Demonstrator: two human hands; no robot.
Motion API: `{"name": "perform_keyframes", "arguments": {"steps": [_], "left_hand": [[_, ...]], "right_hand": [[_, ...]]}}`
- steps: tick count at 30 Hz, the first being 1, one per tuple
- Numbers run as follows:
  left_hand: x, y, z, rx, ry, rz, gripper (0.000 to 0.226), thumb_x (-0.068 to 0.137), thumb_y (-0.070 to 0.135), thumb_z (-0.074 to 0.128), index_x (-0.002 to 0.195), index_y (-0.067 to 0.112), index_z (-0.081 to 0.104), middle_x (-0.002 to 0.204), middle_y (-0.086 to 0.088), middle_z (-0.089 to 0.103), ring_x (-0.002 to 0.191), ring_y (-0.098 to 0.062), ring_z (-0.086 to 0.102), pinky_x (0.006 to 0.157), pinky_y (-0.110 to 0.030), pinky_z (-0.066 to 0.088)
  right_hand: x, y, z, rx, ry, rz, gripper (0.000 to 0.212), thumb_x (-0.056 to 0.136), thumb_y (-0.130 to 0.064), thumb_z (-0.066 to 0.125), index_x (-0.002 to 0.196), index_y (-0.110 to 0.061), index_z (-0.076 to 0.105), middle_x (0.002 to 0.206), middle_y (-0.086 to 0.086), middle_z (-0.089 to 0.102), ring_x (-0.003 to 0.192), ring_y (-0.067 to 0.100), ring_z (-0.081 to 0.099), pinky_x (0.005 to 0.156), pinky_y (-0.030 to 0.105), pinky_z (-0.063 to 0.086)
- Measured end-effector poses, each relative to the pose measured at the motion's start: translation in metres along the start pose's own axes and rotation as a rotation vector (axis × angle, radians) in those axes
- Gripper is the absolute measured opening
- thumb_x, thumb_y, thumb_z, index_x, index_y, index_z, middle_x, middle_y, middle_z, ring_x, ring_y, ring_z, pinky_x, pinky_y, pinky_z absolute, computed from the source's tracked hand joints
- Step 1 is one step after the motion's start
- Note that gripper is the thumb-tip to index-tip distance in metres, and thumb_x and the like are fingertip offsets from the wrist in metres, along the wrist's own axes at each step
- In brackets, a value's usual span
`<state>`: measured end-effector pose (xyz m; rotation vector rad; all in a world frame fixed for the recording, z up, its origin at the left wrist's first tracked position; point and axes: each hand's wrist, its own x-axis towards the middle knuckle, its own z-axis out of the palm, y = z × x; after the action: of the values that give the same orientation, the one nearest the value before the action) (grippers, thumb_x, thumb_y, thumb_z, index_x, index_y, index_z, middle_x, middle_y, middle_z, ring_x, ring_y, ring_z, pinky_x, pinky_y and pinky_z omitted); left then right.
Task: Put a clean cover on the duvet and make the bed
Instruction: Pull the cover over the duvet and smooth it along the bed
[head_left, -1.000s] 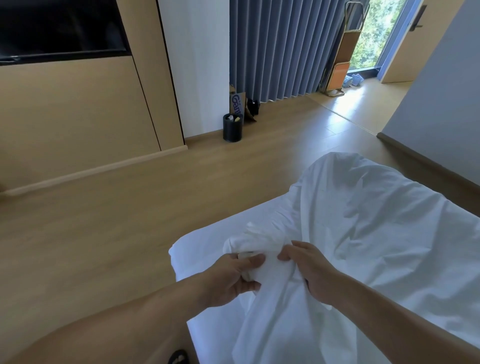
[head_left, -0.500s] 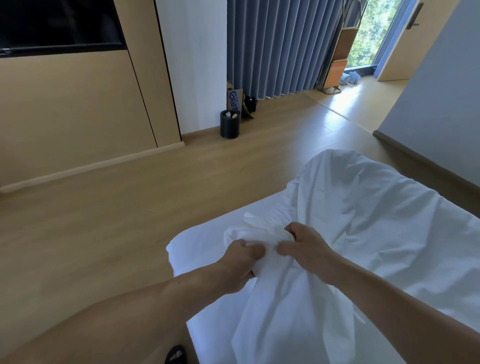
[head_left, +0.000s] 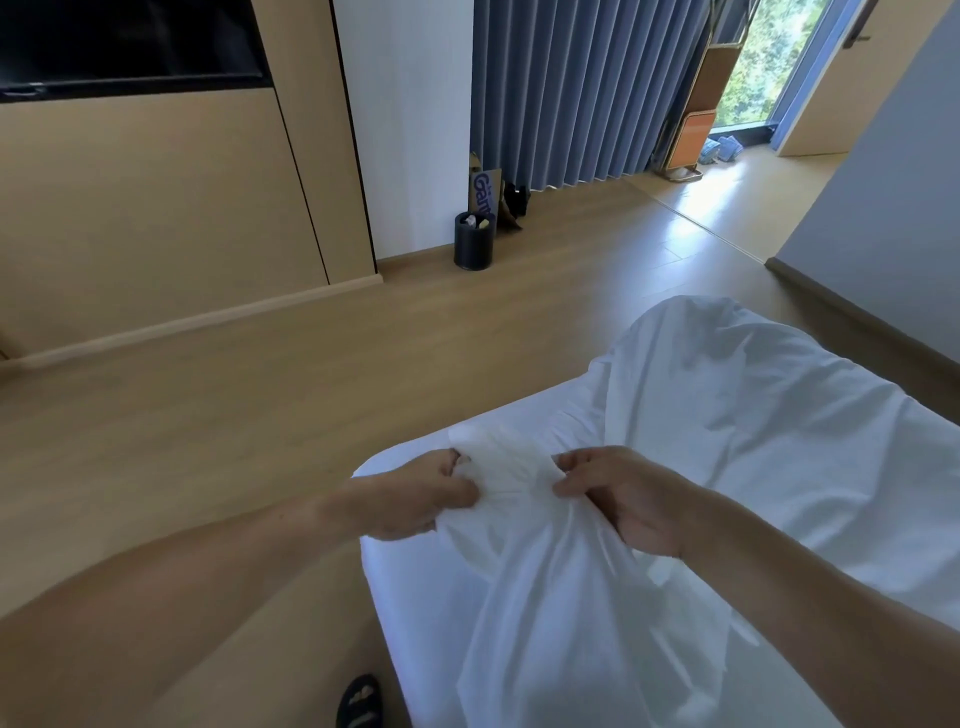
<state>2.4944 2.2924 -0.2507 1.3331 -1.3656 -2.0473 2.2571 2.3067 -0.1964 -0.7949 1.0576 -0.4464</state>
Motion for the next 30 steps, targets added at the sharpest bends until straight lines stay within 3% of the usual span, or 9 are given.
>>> {"name": "perform_keyframes", "arguments": {"steps": [4, 8, 13, 17, 20, 23, 25, 27, 30], "left_hand": [[-0.004, 0.012, -0.01, 0.097, -0.01, -0.017, 0.034, 0.085, 0.009, 0.056, 0.117, 0.02, 0.058, 0.105, 0.005, 0.067, 0.1, -0.015, 0.06, 0.105, -0.044, 0.043], [-0.009, 0.014, -0.007, 0.284, -0.043, -0.02, 0.026, 0.093, -0.002, 0.05, 0.109, 0.018, 0.051, 0.079, 0.019, 0.06, 0.063, 0.01, 0.056, 0.066, -0.008, 0.044], [-0.015, -0.003, -0.011, 0.501, -0.035, 0.011, 0.035, 0.089, 0.013, 0.055, 0.112, 0.038, 0.046, 0.091, 0.015, 0.053, 0.077, -0.002, 0.051, 0.071, -0.017, 0.042], [-0.028, -0.026, -0.017, 0.711, -0.047, -0.093, 0.008, 0.088, 0.025, 0.056, 0.093, 0.022, 0.051, 0.077, 0.016, 0.048, 0.072, -0.006, 0.048, 0.064, -0.017, 0.04], [-0.036, -0.028, -0.001, 0.796, -0.075, -0.12, 0.027, 0.093, 0.016, 0.054, 0.073, 0.021, 0.037, 0.067, 0.011, 0.04, 0.056, -0.005, 0.037, 0.047, -0.011, 0.032], [-0.034, -0.01, -0.004, 0.767, -0.007, -0.039, 0.037, 0.089, 0.007, 0.052, 0.067, 0.028, 0.03, 0.062, 0.01, 0.036, 0.049, -0.004, 0.036, 0.045, -0.014, 0.031], [-0.034, 0.0, -0.022, 0.687, 0.102, -0.008, 0.032, 0.087, 0.008, 0.053, 0.07, 0.023, 0.031, 0.064, 0.008, 0.037, 0.053, -0.009, 0.036, 0.051, -0.022, 0.034], [-0.038, 0.001, -0.036, 0.599, 0.167, -0.007, 0.028, 0.088, 0.008, 0.054, 0.075, 0.02, 0.034, 0.069, 0.007, 0.039, 0.059, -0.011, 0.037, 0.054, -0.025, 0.034], [-0.042, -0.006, -0.044, 0.333, 0.25, -0.03, 0.022, 0.088, 0.007, 0.058, 0.08, 0.018, 0.041, 0.073, 0.005, 0.041, 0.062, -0.011, 0.037, 0.051, -0.02, 0.032]], "right_hand": [[0.011, -0.009, 0.013, 0.014, 0.118, -0.098, 0.032, 0.068, 0.002, 0.069, 0.097, -0.008, 0.059, 0.084, 0.013, 0.07, 0.079, 0.029, 0.067, 0.079, 0.04, 0.056], [0.002, -0.018, 0.003, -0.119, 0.066, -0.054, 0.027, 0.063, -0.006, 0.08, 0.062, -0.012, 0.055, 0.064, 0.007, 0.057, 0.059, 0.02, 0.059, 0.061, 0.03, 0.051], [-0.008, -0.047, -0.025, -0.374, 0.02, 0.061, 0.022, 0.067, -0.021, 0.085, 0.062, -0.011, 0.067, 0.071, 0.009, 0.065, 0.065, 0.02, 0.064, 0.061, 0.03, 0.052], [0.003, -0.054, -0.035, -1.179, 0.078, 0.258, 0.036, 0.059, -0.047, 0.088, 0.075, -0.019, 0.071, 0.076, -0.004, 0.068, 0.071, 0.012, 0.064, 0.066, 0.026, 0.049], [0.046, -0.079, -0.024, -1.365, 0.291, -0.095, 0.029, 0.066, -0.04, 0.09, 0.069, -0.029, 0.064, 0.068, -0.011, 0.059, 0.064, 0.009, 0.054, 0.058, 0.024, 0.041], [0.096, -0.085, 0.013, -1.456, 0.488, -0.443, 0.019, 0.077, -0.038, 0.078, 0.084, -0.033, 0.061, 0.085, -0.014, 0.062, 0.09, 0.015, 0.058, 0.085, 0.031, 0.042], [0.12, -0.071, 0.031, -1.474, 0.524, -0.41, 0.035, 0.084, -0.041, 0.067, 0.117, -0.028, 0.061, 0.123, -0.005, 0.058, 0.123, 0.022, 0.048, 0.103, 0.037, 0.032], [0.13, -0.054, 0.044, -1.519, 0.44, -0.262, 0.066, 0.088, -0.052, 0.062, 0.145, -0.024, 0.041, 0.156, 0.001, 0.027, 0.144, 0.026, 0.023, 0.111, 0.046, 0.027], [0.113, -0.045, 0.068, -1.194, 0.515, -0.459, 0.057, 0.089, -0.051, 0.064, 0.136, -0.023, 0.049, 0.144, -0.001, 0.038, 0.135, 0.017, 0.032, 0.105, 0.035, 0.034]]}}
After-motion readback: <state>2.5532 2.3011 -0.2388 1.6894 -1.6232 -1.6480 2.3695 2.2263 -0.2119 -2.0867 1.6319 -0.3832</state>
